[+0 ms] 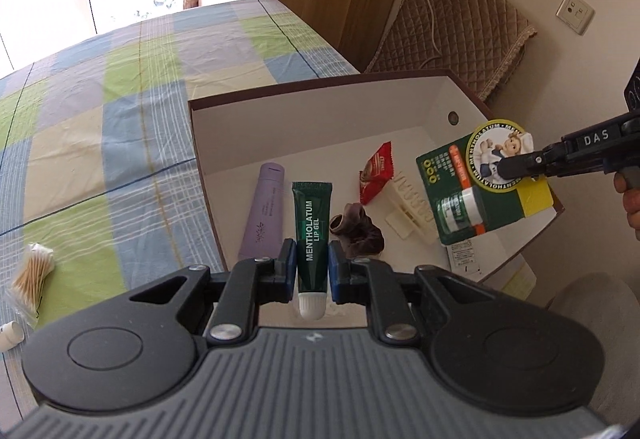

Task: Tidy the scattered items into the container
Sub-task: 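Carry the lip balm left and jar card right over the brown box, then open both grippers to drop the lip balm and jar card into the box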

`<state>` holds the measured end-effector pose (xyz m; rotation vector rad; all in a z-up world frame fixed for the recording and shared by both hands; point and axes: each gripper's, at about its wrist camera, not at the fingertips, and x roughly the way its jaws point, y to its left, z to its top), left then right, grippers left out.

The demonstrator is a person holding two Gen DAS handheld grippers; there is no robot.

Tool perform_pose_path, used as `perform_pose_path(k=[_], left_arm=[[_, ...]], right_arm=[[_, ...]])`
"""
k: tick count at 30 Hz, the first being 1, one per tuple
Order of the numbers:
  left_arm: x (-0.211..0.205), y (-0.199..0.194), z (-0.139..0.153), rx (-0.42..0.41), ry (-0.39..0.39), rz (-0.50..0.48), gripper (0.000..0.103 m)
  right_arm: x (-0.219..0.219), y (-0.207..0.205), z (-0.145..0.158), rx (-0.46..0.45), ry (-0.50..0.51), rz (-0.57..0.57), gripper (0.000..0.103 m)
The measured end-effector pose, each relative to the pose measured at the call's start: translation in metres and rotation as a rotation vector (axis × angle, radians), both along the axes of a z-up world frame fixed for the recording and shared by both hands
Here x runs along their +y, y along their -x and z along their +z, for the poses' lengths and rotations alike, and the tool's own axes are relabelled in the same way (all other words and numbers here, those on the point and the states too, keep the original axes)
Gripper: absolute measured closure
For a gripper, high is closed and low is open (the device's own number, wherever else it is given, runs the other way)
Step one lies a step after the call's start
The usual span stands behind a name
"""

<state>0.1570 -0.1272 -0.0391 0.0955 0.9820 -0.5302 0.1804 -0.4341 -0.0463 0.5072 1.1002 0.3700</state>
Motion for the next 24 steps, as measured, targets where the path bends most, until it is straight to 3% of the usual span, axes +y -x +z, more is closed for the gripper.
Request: perform_pose_path(k=[15,24], left_arm=[[-0.012,-0.013,-0.017,0.039,-0.040,-0.020,0.090],[-0.011,-0.015,-0.028,0.061,-0.062,-0.016,0.090]], right_arm=[[0.035,-0.008,-0.034,0.110,0.095,0.107,0.100],[0.041,-0.011,-0.036,0.146,0.187,0.120,0.099]])
